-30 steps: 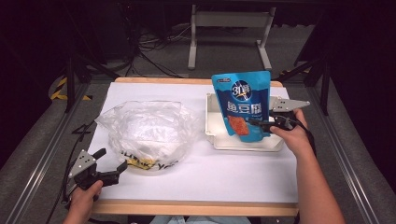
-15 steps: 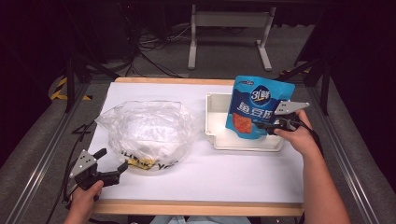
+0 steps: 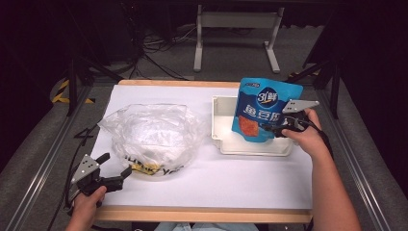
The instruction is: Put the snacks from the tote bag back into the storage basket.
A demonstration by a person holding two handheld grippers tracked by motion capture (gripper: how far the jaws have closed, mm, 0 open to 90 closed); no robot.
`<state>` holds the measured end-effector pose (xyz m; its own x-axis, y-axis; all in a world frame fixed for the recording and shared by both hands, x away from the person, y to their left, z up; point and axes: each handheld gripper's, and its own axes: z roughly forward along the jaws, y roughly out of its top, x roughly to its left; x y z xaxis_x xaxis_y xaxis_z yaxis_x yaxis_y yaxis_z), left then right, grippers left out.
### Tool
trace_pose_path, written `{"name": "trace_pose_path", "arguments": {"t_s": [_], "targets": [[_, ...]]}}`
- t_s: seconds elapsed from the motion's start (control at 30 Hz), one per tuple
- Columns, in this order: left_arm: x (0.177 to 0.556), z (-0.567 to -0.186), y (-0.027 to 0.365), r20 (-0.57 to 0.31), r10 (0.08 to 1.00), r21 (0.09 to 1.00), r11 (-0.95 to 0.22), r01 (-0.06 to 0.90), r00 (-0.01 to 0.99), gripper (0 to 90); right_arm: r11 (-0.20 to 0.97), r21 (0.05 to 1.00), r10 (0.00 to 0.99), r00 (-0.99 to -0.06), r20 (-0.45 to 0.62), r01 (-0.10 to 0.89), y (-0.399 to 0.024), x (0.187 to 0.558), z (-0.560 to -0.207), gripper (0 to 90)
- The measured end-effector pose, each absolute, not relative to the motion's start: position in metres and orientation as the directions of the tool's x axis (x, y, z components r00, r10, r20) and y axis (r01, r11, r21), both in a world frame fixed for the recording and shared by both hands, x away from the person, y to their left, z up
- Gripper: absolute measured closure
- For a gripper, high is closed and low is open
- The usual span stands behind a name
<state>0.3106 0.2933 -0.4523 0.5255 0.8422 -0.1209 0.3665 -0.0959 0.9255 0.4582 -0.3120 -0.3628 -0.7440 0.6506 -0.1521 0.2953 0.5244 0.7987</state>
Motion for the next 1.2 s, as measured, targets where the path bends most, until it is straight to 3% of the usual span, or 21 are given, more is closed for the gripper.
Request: {"name": "trace_pose_path", "arguments": {"t_s": [0.2,0.67,1.2], "targets": [[0.311,-0.452,0.292,-0.12,0.842,0.925,-0.098,0.367,0.527,2.4,0.461,0.831,0.692,-0.712,-0.117,0.312,-0.317,0.45,-0.352,18.6],[0.314,-0.451,0.29,-0.117,0.835,0.926,-0.103,0.362,0.537,2.5,0.356,0.883,0.785,-0.61,-0.106,0.305,-0.34,0.416,-0.318,13.5],[0.312,-0.451,0.29,-0.114,0.836,0.928,-0.104,0.359,0.537,2.4,0.283,0.924,0.786,-0.614,-0.068,0.259,-0.348,0.372,-0.292,11.3]]}}
